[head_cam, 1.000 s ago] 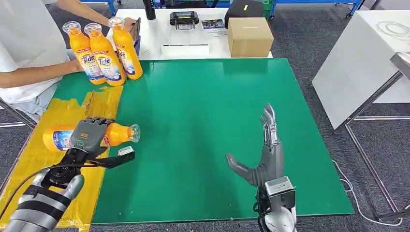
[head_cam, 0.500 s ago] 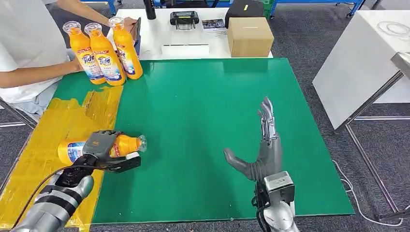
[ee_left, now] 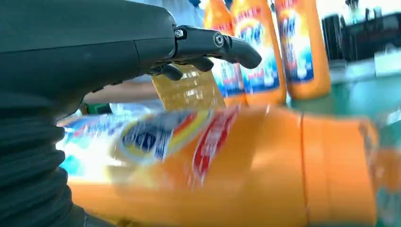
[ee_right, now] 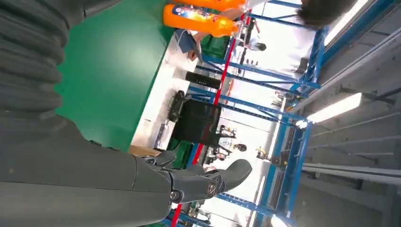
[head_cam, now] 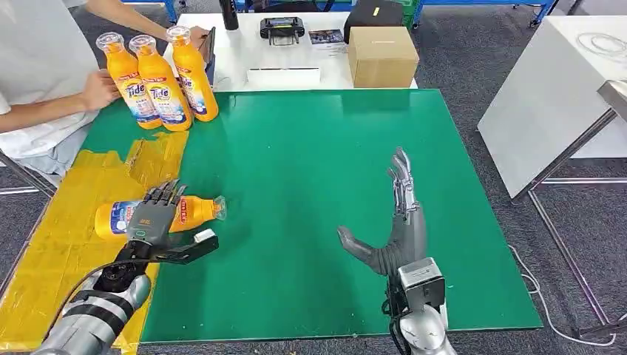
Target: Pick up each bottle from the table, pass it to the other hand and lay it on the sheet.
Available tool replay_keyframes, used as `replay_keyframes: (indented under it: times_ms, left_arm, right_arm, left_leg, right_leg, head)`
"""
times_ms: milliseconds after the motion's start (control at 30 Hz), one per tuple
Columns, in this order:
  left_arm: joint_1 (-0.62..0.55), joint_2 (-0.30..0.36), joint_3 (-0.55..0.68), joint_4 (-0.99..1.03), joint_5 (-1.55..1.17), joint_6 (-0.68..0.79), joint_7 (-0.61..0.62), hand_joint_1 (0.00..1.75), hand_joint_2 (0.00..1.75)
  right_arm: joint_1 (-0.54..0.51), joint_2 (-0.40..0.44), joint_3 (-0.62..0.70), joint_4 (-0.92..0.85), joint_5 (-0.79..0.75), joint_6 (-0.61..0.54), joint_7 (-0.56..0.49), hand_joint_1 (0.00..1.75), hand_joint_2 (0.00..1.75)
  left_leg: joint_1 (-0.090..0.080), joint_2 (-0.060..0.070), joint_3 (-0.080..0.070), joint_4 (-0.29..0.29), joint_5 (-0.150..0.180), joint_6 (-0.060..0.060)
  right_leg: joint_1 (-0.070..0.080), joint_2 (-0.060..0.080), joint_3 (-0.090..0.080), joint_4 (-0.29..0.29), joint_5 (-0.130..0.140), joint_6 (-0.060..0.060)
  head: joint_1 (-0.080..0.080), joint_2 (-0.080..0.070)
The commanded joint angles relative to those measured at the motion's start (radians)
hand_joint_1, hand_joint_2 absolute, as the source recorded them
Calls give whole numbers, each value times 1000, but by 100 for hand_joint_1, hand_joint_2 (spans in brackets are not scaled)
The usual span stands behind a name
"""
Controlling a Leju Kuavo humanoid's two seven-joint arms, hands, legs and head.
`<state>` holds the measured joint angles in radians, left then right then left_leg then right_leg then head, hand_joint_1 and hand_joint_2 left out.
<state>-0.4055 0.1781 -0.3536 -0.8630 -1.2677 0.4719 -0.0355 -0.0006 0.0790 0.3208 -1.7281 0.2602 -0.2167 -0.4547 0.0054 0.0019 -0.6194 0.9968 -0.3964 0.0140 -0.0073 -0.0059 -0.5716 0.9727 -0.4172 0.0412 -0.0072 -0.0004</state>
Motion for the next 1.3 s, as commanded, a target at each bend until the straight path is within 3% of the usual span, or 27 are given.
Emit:
replay_keyframes:
  times_ms: [33, 133, 233, 300, 433, 733, 900, 1300]
  left_arm:
    - [31, -29, 57, -70, -11, 22, -9, 0, 175]
    - [90, -47, 91, -184, 92, 51, -96, 0, 175]
    - [241, -81, 126, -486, 392, 42, -306, 0, 175]
    - [348, -106, 132, -698, 648, -60, -422, 0, 175]
    - [473, -135, 136, -889, 869, -220, -487, 0, 175]
    - [507, -168, 152, -875, 1006, -351, -509, 0, 175]
    - [549, -204, 137, -814, 1077, -431, -463, 0, 175]
    - [542, -214, 116, -740, 1100, -433, -446, 0, 175]
  right_arm:
    - [-19, -26, 18, 48, 1, -9, 5, 0, 175]
    - [-6, -28, 13, 40, 4, -15, 6, 0, 175]
    - [22, -36, 7, 20, 12, -21, 3, 0, 175]
    - [48, -48, 0, 8, 22, -26, -2, 0, 175]
    - [117, -65, -40, -24, 38, -21, -9, 0, 175]
    - [159, -64, -97, -24, 23, 23, 7, 0, 175]
    - [242, -70, -158, -47, -58, 89, -1, 0, 175]
    - [278, -52, -191, -54, -101, 129, -16, 0, 175]
  left_leg:
    - [1, 0, 3, -1, -2, 0]
    - [1, 1, 7, 0, -4, -1]
    - [1, 0, 4, 0, -3, 0]
    - [1, 1, 6, 0, -5, 0]
    - [1, 1, 4, 1, -6, 1]
    - [0, 0, 1, 0, -5, 1]
    - [-1, -2, 4, -2, -5, 1]
    - [0, -2, 8, -2, -8, 1]
  right_leg:
    - [1, 0, 4, -1, -1, -1]
    - [1, 2, 7, -2, -3, -1]
    - [1, 1, 4, -2, -2, 0]
    - [1, 2, 6, -2, -4, 0]
    - [1, 1, 4, -1, -4, 0]
    - [0, 0, 1, -2, -3, 0]
    - [0, -1, 4, -3, -4, 0]
    - [0, -1, 9, -4, -6, -1]
  head:
    - [0, 0]
    - [0, 0]
    - [0, 0]
    - [0, 0]
    - [0, 0]
    - [0, 0]
    - [0, 0]
    - [0, 0]
